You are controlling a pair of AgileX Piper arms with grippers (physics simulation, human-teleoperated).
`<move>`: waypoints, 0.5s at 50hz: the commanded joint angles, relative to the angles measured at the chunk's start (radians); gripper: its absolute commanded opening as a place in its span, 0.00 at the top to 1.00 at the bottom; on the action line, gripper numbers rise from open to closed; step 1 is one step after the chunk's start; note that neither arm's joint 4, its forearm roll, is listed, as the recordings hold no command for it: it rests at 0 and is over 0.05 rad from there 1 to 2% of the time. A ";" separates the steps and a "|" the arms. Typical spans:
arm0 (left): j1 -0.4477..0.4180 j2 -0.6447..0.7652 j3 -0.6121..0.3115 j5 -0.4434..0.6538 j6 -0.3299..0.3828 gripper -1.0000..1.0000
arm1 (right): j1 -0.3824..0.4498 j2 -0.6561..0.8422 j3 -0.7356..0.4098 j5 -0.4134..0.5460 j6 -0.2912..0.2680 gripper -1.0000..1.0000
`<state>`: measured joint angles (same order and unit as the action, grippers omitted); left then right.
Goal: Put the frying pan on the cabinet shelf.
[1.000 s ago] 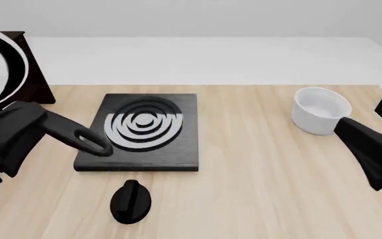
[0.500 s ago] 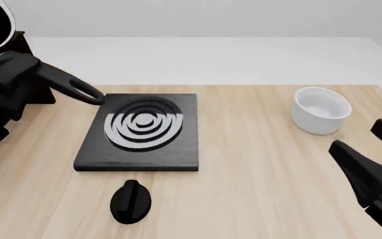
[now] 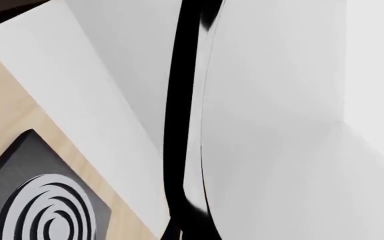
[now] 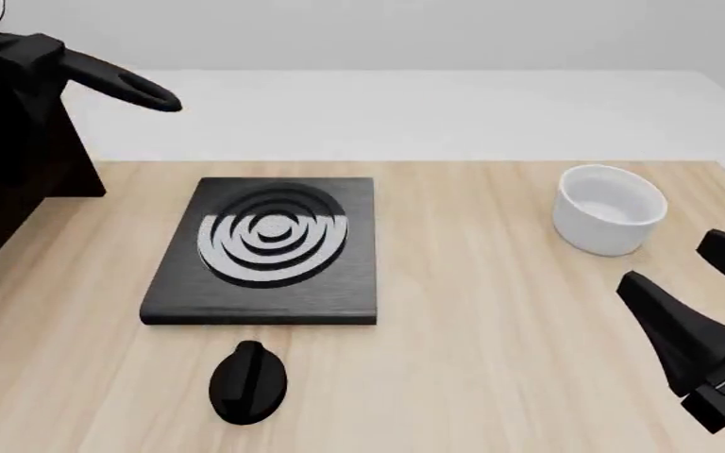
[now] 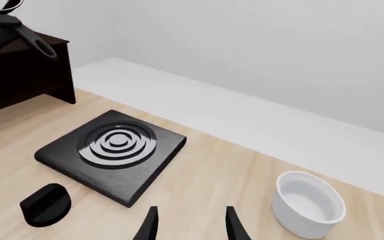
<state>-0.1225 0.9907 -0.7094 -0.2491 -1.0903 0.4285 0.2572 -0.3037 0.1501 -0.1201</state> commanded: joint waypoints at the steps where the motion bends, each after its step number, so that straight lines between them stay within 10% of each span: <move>1: 0.074 0.094 -0.055 -0.100 -0.057 1.00 | -0.004 -0.013 0.032 -0.025 -0.003 0.00; 25: 0.207 0.277 -0.081 -0.336 -0.291 1.00 | -0.021 -0.033 0.044 -0.022 0.000 0.00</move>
<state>0.0429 1.2135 -0.7424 -0.5023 -1.3146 0.4122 0.2294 -0.2654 0.1294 -0.1197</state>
